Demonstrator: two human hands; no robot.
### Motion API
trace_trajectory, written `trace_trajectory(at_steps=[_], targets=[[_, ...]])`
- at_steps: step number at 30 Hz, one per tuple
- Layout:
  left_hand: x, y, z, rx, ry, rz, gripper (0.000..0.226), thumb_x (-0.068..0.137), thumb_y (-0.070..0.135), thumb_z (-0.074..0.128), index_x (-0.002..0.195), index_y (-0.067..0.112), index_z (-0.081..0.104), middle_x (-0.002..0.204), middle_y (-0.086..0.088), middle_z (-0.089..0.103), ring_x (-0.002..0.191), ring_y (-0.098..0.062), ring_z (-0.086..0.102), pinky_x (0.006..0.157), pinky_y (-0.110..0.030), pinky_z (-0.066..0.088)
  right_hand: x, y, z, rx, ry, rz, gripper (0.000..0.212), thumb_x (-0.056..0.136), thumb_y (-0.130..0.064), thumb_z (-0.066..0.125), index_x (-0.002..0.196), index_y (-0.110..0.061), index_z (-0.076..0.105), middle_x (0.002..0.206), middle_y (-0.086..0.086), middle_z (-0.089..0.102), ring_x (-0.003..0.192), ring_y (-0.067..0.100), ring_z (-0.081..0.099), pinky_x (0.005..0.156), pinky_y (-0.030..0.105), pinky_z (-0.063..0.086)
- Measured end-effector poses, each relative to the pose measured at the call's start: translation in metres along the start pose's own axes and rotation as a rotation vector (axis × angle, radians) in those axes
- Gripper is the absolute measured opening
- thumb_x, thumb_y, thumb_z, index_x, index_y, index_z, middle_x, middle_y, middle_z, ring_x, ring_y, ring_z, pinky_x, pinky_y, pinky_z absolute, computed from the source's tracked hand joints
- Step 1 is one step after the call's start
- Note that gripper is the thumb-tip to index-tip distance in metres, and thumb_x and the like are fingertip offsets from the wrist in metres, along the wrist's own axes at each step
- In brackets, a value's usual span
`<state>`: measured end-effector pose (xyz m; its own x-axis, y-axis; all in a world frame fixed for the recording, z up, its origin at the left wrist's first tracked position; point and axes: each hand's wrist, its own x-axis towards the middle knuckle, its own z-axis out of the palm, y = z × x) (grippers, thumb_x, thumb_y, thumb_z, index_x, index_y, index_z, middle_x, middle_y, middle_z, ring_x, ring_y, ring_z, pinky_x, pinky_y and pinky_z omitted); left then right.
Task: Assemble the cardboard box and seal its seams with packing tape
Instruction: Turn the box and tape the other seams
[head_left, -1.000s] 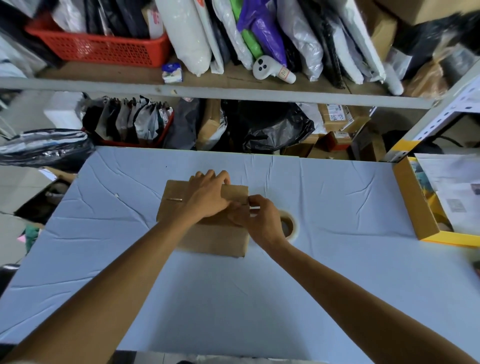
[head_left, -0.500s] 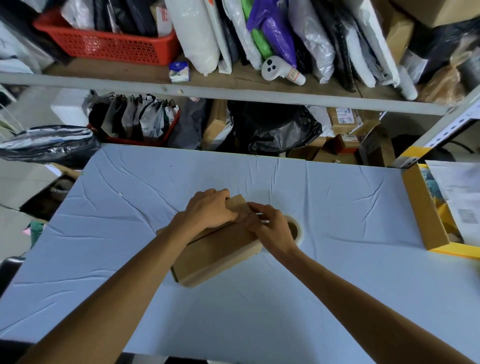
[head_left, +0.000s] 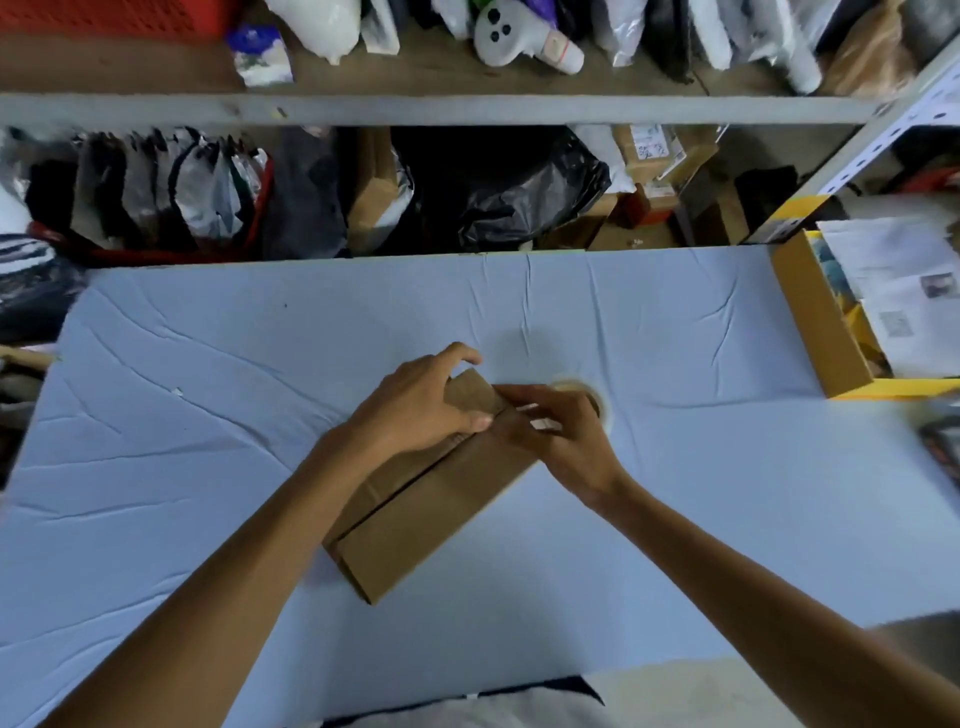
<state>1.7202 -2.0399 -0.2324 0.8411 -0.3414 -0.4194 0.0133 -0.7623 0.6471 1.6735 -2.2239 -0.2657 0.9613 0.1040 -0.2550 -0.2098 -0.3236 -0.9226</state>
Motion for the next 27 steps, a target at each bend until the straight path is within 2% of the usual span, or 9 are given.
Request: trace_trajectory(at_steps=[4, 7, 10, 14, 18, 23, 27], targets=[[-0.01, 0.002, 0.004, -0.056, 0.024, 0.005, 0.048, 0.08, 0.039, 0.072, 0.124, 0.038, 0.051, 0.118, 0.01, 0.054, 0.106, -0.015, 0.055, 0.089, -0.033, 0.048, -0.01, 0.003, 0.002, 0.032, 0.015, 0.0, 0.031, 0.079, -0.01, 0.068, 0.109, -0.019, 0.072, 0.098, -0.009, 0.073, 0.095, 0.009, 0.067, 0.076, 0.024, 0.055], [-0.016, 0.004, 0.009, -0.084, 0.024, -0.017, 0.049, 0.08, 0.034, 0.073, 0.124, 0.039, 0.051, 0.118, 0.013, 0.053, 0.104, -0.011, 0.054, 0.089, -0.03, 0.047, -0.02, 0.007, 0.004, 0.053, -0.001, -0.025, 0.034, 0.081, -0.005, 0.069, 0.112, -0.019, 0.07, 0.102, -0.009, 0.071, 0.094, 0.007, 0.066, 0.075, 0.021, 0.055], [-0.019, 0.003, 0.013, -0.116, 0.016, -0.051, 0.04, 0.084, 0.038, 0.068, 0.12, 0.045, 0.052, 0.118, 0.013, 0.055, 0.104, -0.006, 0.056, 0.091, -0.031, 0.049, -0.023, 0.012, 0.003, 0.057, -0.039, -0.043, 0.037, 0.081, -0.01, 0.072, 0.117, -0.019, 0.067, 0.107, -0.008, 0.068, 0.097, 0.006, 0.066, 0.081, 0.023, 0.055], [-0.016, 0.004, 0.018, -0.172, 0.129, -0.1, 0.021, 0.09, 0.034, 0.06, 0.109, 0.043, 0.062, 0.107, 0.02, 0.063, 0.1, 0.007, 0.058, 0.084, -0.016, 0.045, -0.019, 0.021, 0.003, 0.002, -0.066, -0.099, 0.04, 0.081, -0.025, 0.074, 0.12, -0.024, 0.065, 0.108, -0.01, 0.065, 0.098, 0.007, 0.065, 0.082, 0.031, 0.056], [-0.012, 0.005, 0.02, -0.211, 0.182, -0.165, 0.022, 0.088, 0.028, 0.064, 0.107, 0.039, 0.065, 0.104, 0.018, 0.067, 0.099, 0.004, 0.062, 0.089, -0.025, 0.048, -0.017, 0.03, 0.01, -0.052, -0.06, -0.148, 0.045, 0.081, -0.04, 0.07, 0.122, -0.026, 0.06, 0.109, -0.01, 0.061, 0.096, 0.013, 0.064, 0.077, 0.039, 0.055], [-0.011, 0.012, 0.022, -0.265, 0.246, -0.25, 0.015, 0.083, 0.024, 0.07, 0.095, 0.032, 0.069, 0.097, 0.015, 0.07, 0.09, 0.002, 0.065, 0.089, -0.03, 0.051, -0.017, 0.033, 0.008, -0.07, -0.061, -0.208, 0.047, 0.083, -0.045, 0.068, 0.122, -0.022, 0.059, 0.108, -0.005, 0.061, 0.095, 0.017, 0.065, 0.074, 0.042, 0.056], [-0.014, 0.016, 0.026, -0.235, 0.283, -0.271, 0.014, 0.084, 0.026, 0.069, 0.096, 0.034, 0.068, 0.099, 0.015, 0.069, 0.096, -0.003, 0.064, 0.092, -0.037, 0.051, -0.015, 0.032, 0.006, -0.063, -0.074, -0.215, 0.049, 0.081, -0.048, 0.069, 0.121, -0.021, 0.06, 0.108, -0.004, 0.062, 0.094, 0.016, 0.065, 0.074, 0.04, 0.056]])
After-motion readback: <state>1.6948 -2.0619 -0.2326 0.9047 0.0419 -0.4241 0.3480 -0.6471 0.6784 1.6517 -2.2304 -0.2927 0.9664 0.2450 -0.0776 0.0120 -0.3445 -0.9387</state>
